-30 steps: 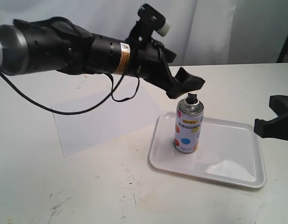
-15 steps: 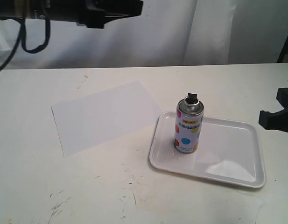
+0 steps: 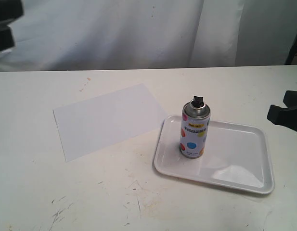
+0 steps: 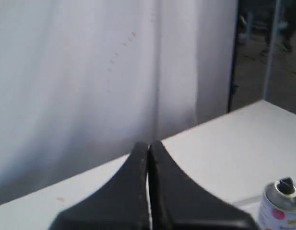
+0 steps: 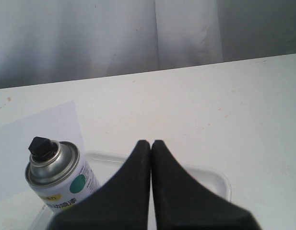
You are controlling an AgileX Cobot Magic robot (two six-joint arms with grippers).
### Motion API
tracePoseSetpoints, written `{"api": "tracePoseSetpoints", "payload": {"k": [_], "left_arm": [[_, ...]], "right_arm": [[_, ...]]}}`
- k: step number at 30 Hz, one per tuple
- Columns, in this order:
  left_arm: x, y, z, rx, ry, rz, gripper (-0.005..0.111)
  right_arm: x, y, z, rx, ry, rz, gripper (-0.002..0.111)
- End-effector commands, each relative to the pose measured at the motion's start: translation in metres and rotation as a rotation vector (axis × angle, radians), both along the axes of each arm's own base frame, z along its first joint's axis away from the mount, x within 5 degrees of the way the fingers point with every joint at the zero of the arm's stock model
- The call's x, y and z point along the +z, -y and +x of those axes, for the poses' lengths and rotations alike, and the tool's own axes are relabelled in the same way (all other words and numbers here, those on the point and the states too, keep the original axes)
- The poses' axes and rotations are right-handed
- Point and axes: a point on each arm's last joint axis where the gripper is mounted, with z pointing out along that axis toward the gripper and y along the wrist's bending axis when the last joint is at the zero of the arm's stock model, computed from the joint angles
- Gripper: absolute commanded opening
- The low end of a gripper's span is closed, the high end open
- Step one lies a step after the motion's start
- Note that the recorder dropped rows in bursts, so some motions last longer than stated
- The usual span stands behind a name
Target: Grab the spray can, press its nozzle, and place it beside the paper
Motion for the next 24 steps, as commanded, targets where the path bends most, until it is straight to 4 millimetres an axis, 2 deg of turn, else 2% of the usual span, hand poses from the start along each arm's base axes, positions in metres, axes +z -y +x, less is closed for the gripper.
{"api": "tracePoseSetpoints", "payload": {"k": [1, 3, 5, 8, 11, 19, 24], "left_arm": [[0.015, -0.031, -0.046, 0.199, 0.133, -0.090, 0.000], [0.009, -0.048, -0.066, 0.319, 0.178, -0.102, 0.000], [0.005, -0.057, -0.076, 0.384, 0.198, -0.121, 0.000], [-0.010, -0.070, -0.090, 0.493, 0.195, -0.122, 0.000], [-0.025, -0.079, -0.098, 0.558, 0.168, -0.037, 0.000], [-0.046, -0.073, -0.105, 0.468, -0.012, 0.040, 0.000], [-0.047, -0.073, -0.105, 0.475, -0.035, 0.018, 0.000]], "right_arm": [[-0.002, 0.000, -0.002, 0.012, -0.004, -0.008, 0.000], [-0.002, 0.000, -0.002, 0.012, -0.004, -0.008, 0.000], [-0.002, 0.000, -0.002, 0.012, -0.004, -0.008, 0.000], [-0.002, 0.000, -0.002, 0.013, -0.006, -0.008, 0.000], [-0.002, 0.000, -0.002, 0.013, -0.006, -0.008, 0.000], [-0.003, -0.001, -0.002, 0.021, -0.016, -0.007, 0.000], [-0.003, -0.001, -0.002, 0.022, -0.017, -0.005, 0.000]]}}
